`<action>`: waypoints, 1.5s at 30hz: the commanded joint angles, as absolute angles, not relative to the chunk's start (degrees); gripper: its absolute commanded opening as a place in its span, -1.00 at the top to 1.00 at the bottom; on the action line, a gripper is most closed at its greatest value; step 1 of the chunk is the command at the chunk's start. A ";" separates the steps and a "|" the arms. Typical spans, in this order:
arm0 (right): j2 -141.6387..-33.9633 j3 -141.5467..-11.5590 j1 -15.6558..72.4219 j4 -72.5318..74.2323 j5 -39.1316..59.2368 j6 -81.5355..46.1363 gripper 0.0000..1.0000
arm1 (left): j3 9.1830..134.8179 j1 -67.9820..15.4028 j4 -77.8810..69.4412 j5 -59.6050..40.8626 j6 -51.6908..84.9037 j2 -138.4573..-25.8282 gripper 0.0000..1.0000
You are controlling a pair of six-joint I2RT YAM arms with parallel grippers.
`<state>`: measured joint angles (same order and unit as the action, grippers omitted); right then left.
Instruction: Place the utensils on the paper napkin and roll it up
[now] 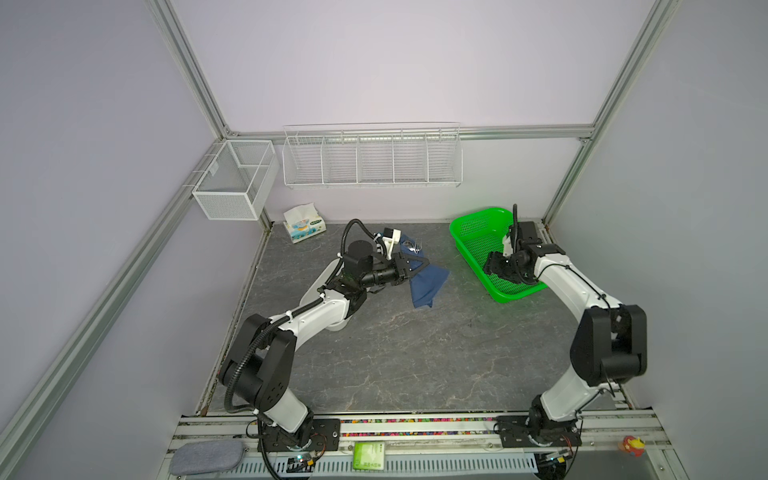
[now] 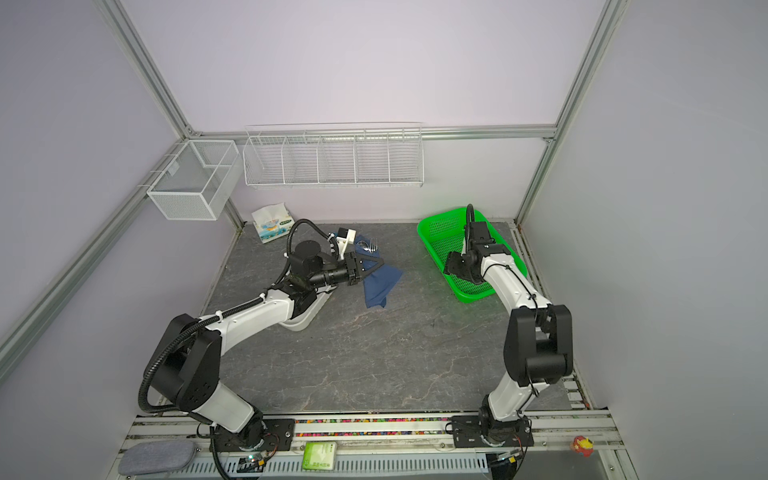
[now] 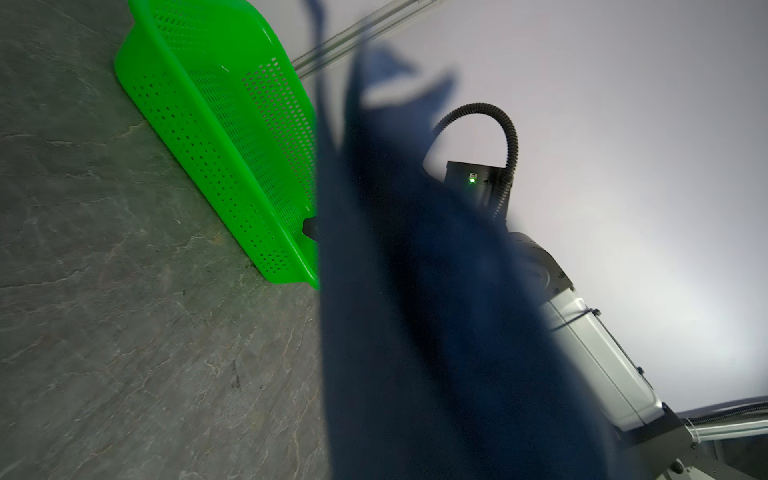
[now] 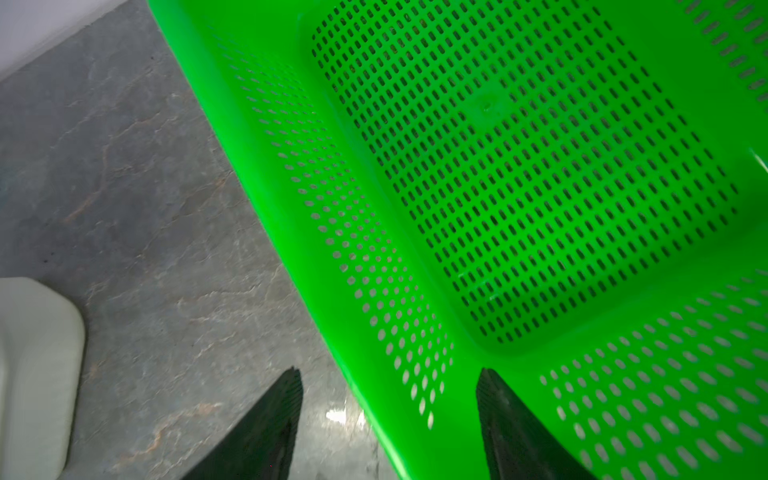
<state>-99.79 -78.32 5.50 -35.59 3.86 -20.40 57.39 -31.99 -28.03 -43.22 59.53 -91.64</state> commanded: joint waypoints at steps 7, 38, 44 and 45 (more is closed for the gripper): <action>-109.24 -81.96 7.14 -35.30 21.02 -15.54 -0.34 | 65.14 -28.79 -25.39 -45.09 59.22 -94.52 1.00; -68.82 -66.33 13.45 -21.71 29.14 -27.81 -0.34 | 58.79 -32.04 -18.86 -28.07 50.37 -82.18 1.00; -59.86 -62.40 18.07 -14.13 30.69 -34.29 -0.33 | 58.81 -32.87 -16.43 -25.98 48.56 -79.53 1.00; -59.23 -62.63 19.01 -13.77 31.24 -34.64 -0.29 | 58.74 -33.06 -16.26 -25.64 48.43 -79.20 1.00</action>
